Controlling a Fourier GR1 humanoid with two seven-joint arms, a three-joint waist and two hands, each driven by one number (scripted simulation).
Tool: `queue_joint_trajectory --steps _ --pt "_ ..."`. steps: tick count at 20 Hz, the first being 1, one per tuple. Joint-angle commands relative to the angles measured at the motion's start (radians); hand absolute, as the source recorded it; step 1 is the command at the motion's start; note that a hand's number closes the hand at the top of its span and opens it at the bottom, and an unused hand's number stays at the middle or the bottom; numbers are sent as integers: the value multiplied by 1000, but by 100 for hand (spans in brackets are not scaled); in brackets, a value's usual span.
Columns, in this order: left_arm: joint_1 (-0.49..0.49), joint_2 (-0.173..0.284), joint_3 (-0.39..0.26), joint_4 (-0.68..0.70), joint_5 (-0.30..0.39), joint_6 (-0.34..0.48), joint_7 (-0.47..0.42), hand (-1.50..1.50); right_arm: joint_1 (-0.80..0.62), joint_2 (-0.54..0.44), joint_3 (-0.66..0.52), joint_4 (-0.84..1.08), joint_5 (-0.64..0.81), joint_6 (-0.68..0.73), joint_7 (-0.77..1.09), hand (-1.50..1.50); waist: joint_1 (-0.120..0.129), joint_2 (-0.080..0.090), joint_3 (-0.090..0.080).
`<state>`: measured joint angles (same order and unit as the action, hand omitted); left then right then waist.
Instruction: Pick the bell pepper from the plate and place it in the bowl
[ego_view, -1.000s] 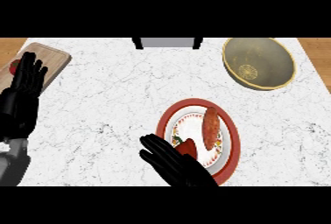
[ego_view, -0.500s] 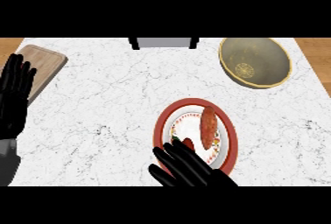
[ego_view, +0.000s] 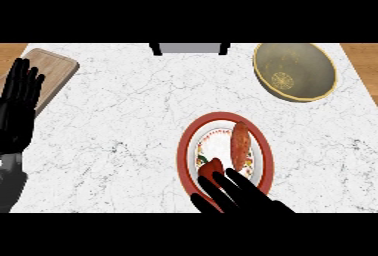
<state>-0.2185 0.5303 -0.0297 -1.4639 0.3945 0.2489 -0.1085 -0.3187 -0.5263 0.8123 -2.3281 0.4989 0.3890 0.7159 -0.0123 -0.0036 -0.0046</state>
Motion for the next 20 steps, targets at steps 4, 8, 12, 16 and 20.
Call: queue_joint_trajectory --steps 4,8,12,16,20 --pt "-14 19 46 36 19 -77 -1 0 -121 68 -127 1 -263 292 234 -150 19 4 2" --pt "38 -4 48 -70 -6 -59 48 0 -100 128 -100 29 -187 297 251 -150 18 2 4" --pt "21 -54 33 -40 -56 -43 33 0 -146 189 -155 101 -219 352 229 -150 17 2 4" --pt "19 -46 81 2 -45 -100 9 0 -26 167 -65 150 -43 292 127 -150 13 3 5" --pt "-17 -103 59 2 -94 -59 21 0 26 161 -70 265 47 242 -29 -150 12 4 5"
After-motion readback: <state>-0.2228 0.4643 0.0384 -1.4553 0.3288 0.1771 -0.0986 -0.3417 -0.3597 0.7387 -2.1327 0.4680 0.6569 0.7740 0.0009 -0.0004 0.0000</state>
